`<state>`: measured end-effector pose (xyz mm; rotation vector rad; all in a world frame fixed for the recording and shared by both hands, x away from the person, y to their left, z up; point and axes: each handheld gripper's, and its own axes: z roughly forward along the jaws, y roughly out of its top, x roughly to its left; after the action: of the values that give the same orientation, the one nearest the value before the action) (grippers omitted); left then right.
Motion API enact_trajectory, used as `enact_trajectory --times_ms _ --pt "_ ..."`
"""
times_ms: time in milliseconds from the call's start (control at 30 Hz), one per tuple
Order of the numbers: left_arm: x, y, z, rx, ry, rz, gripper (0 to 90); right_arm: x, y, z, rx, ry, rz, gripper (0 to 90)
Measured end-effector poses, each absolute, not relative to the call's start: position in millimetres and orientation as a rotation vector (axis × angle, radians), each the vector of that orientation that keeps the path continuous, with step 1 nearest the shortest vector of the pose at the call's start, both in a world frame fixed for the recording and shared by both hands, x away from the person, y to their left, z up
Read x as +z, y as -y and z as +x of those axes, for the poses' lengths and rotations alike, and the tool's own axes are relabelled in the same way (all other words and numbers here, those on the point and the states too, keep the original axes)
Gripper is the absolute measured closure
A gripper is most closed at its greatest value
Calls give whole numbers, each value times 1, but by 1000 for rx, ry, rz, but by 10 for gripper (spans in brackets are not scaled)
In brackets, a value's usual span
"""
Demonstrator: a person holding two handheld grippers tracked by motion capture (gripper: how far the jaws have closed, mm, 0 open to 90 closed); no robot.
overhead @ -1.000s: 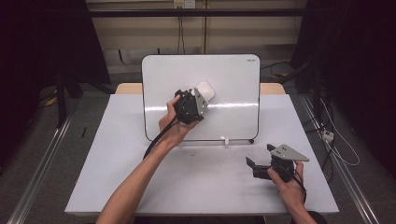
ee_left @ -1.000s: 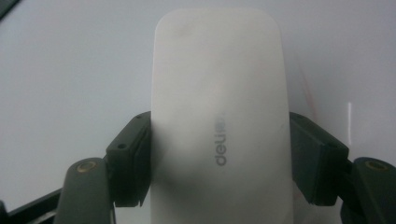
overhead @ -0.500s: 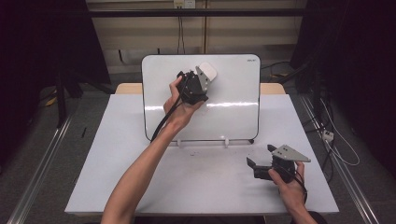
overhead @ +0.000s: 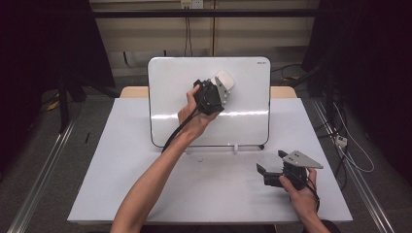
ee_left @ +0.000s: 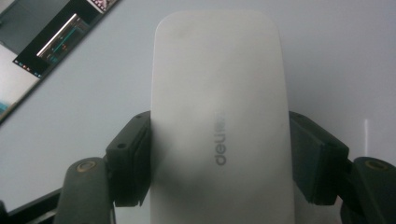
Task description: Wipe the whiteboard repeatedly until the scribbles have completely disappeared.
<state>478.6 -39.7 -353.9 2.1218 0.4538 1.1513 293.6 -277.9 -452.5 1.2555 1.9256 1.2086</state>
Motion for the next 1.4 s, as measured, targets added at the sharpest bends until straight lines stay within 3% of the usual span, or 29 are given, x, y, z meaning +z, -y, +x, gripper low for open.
enact_trajectory --times_ms 233,500,833,967,1400 --pt "-382 54 452 1186 -358 2153 310 -453 278 294 1209 -1926 1255 57" --pt "-374 49 458 1163 -319 2202 310 -453 277 294 1210 -1926 1253 58" --pt "-320 -8 508 1148 -600 2121 310 -453 279 293 1208 -1924 1259 57" --pt "-316 -26 513 1122 -652 2087 310 -453 279 294 1206 -1922 1262 57" --pt "-349 14 482 1179 -503 2172 310 -453 277 295 1202 -1923 1263 58"
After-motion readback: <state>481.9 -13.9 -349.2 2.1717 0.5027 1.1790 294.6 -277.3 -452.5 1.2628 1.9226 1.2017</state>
